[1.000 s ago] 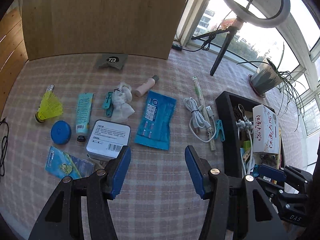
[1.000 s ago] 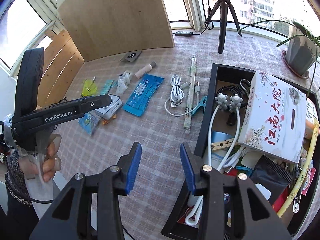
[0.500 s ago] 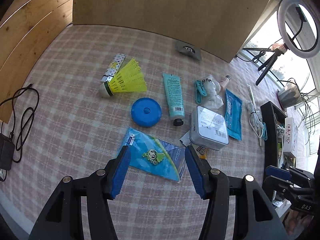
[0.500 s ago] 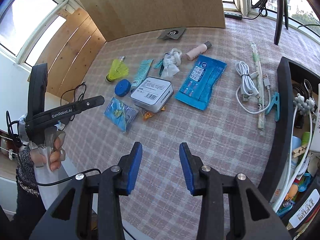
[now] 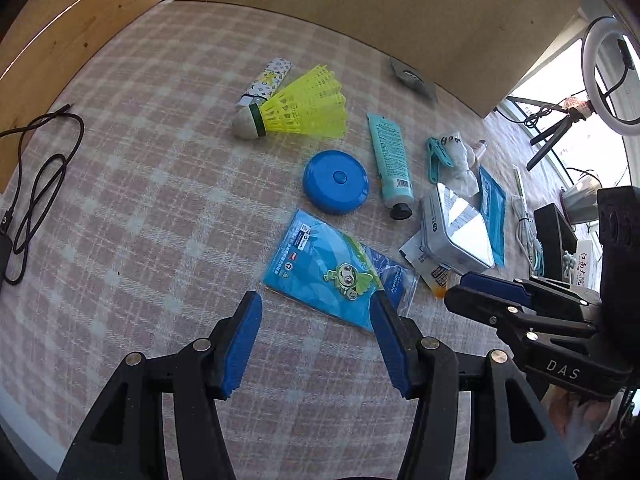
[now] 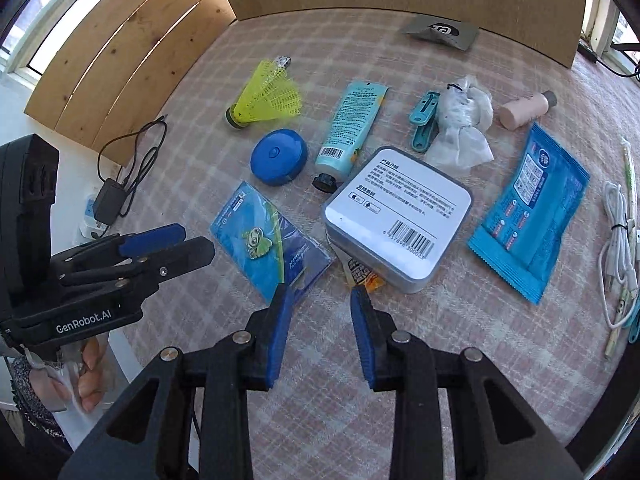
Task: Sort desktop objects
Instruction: 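Move both grippers back over the table toward the remaining items, then grasp the blue pin card with the left gripper while the right gripper grasps the coffee-mate sachet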
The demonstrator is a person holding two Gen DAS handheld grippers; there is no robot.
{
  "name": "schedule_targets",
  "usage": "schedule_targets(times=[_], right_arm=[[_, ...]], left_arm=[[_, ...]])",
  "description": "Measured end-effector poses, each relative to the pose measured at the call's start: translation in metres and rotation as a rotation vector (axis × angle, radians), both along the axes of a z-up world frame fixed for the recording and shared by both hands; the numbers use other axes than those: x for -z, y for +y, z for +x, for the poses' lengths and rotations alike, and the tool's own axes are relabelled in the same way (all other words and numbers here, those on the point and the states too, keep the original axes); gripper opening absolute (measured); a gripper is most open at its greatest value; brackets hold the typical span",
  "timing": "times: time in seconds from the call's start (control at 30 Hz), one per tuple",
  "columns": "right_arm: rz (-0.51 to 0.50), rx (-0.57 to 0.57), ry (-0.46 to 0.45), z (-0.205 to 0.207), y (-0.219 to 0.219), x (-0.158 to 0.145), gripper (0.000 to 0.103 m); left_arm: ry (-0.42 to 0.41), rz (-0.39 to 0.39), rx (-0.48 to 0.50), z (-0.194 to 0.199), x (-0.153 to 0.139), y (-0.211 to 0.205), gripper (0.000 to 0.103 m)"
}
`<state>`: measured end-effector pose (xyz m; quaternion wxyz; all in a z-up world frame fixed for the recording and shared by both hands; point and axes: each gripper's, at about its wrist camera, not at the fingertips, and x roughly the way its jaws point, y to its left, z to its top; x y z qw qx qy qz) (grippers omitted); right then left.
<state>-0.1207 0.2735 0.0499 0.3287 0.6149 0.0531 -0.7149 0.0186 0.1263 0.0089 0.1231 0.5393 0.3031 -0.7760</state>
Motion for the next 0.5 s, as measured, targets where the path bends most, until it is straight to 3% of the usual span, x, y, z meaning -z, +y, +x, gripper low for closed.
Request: schedule_targets(times=[0.13,0.37,0.5], right_arm=[[0.001,0.013,-0.008,-0.020,0.003,0.004,0.030],[0.002,-0.006,-0.022,-0.050,0.012,0.008,0.033],[0.026,-0.047,-0.021,-0.050,0.008,0.012,0.050]], left_arm=[[-0.026,0.031,-0.033,-0.002,0.008,0.001,0.054],[-0.043,0.136,-0.140,-0.012,0.019,0.007,0.065],[-0.063,0.180,-0.230,-0.017,0.028,0.007,0.071]])
